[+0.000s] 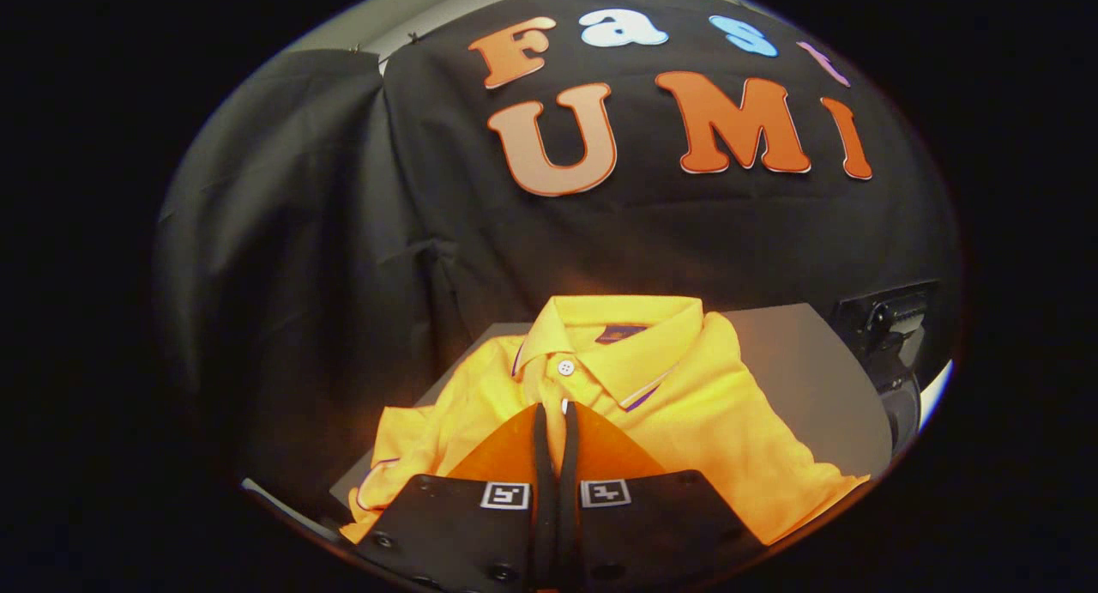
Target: Put the clothes into the washing machine and then close the washing machine lid.
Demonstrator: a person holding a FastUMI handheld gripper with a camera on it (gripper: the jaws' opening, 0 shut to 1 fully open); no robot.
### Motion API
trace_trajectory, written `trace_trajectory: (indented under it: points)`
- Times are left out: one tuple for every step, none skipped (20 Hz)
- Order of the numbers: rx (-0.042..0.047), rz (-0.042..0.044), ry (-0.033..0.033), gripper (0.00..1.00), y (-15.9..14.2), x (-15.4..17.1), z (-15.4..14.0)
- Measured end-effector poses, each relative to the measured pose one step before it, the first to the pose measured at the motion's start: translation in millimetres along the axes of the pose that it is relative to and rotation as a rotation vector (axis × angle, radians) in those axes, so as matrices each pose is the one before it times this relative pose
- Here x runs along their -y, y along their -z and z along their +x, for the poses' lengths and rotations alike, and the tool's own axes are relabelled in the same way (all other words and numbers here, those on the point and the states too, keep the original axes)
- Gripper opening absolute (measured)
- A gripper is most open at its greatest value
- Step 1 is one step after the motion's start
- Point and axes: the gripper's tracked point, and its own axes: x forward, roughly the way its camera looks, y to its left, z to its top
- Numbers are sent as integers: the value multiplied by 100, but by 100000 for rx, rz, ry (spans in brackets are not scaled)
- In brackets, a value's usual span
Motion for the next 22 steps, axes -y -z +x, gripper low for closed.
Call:
trace_trajectory:
  points:
    - [4912,2176,-1676,8,-1379,-281,-737]
    - [4622,583,-1548,8,-1623,-372,-787]
    - [3622,-770,-141,8,-1352,231,-346]
    - [2875,-465,600,8,-1164,300,-437]
    - [2716,562,-312,8,-1120,-78,-746]
    - [2496,1251,-52,8,-1279,-136,-656]
    - [1450,1154,-192,8,-1365,36,-678]
    - [1903,359,433,8,-1188,102,-782]
    - [2460,-496,328,8,-1264,202,-630]
    - [1689,-1078,139,8,-905,143,-749]
    - [1486,-841,117,8,-1008,296,-617]
    - [1654,-282,-13,8,-976,365,-915]
    - [1564,-324,-20,8,-1297,686,-911]
    - [1951,-373,133,8,-1494,889,-1168]
    - [2086,-496,-230,8,-1428,1099,-693]
    - [1683,-152,-226,8,-1182,1256,-392]
    - [1902,705,-1079,8,-1310,1256,-206]
    - [1698,1328,-843,8,-1185,1245,-845]
    - [785,670,-527,8,-1058,1337,-696]
    - [977,50,-232,8,-1011,1616,-582]
    - [910,245,2,8,-1013,1684,-367]
    - [506,332,-96,8,-827,1647,-115]
